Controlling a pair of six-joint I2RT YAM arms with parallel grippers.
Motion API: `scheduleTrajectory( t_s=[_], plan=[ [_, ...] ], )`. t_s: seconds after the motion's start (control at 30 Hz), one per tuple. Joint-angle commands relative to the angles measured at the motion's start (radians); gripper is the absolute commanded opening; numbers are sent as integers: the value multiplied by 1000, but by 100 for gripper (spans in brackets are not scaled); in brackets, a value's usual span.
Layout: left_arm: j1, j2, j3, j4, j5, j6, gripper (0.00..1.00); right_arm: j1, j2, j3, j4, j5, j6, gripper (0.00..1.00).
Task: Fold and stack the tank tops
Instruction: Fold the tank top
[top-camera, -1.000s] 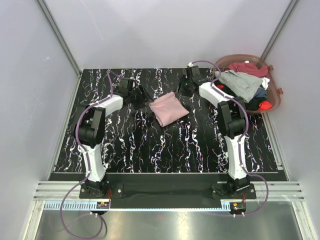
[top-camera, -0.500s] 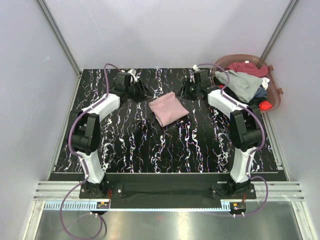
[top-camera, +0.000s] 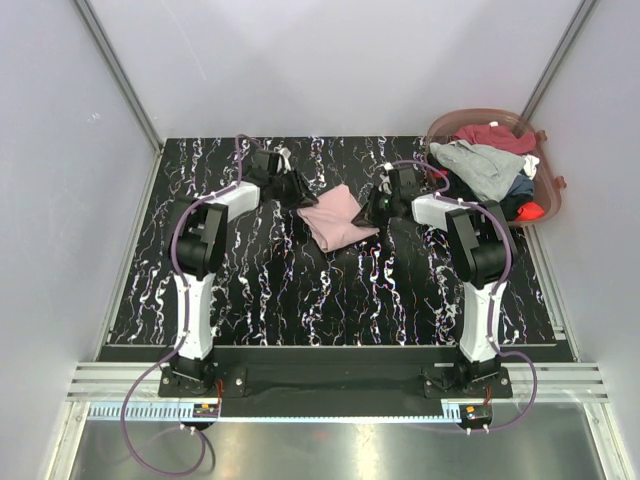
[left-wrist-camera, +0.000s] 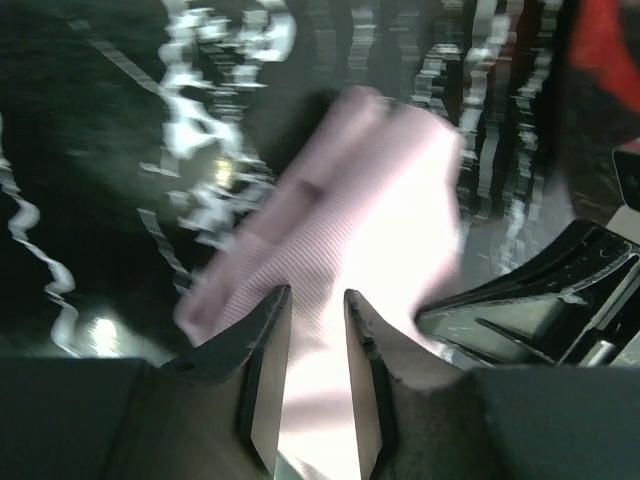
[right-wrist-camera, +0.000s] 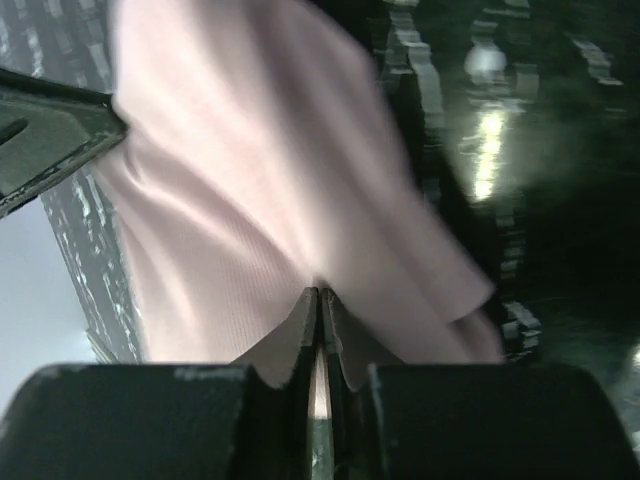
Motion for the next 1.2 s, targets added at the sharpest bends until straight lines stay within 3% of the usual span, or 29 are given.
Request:
scheduleTrajectory(
  t_s=[0.0, 0.13, 0.37, 0.47, 0.6, 0.73, 0.93, 1.17],
  plan=[
    [19, 43, 53, -9, 31, 11, 32, -25, 53, -15, 15, -38, 48, 10],
    [20, 18, 76, -23, 17, 32, 35, -26, 18, -27, 20, -29, 42, 12],
    [9, -152, 62, -83, -15, 77, 48, -20, -132, -61, 18, -56, 5, 29],
    [-13, -251, -1, -79, -46, 81, 50, -14, -175, -76, 36, -128, 6, 31],
    [-29, -333, -77, -46, -51, 66, 50, 0, -165, -70, 66, -238, 22, 26],
    [-30, -319, -87, -40, -3, 49, 47, 24, -111, -56, 129, -350, 40, 17],
    [-30, -325, -123, -21, 3, 41, 45, 43, 64, -85, 410, -564, 233, 1],
    [-30, -330, -168, -1, 6, 40, 45, 40, 256, -110, 653, -614, 403, 0]
  ],
)
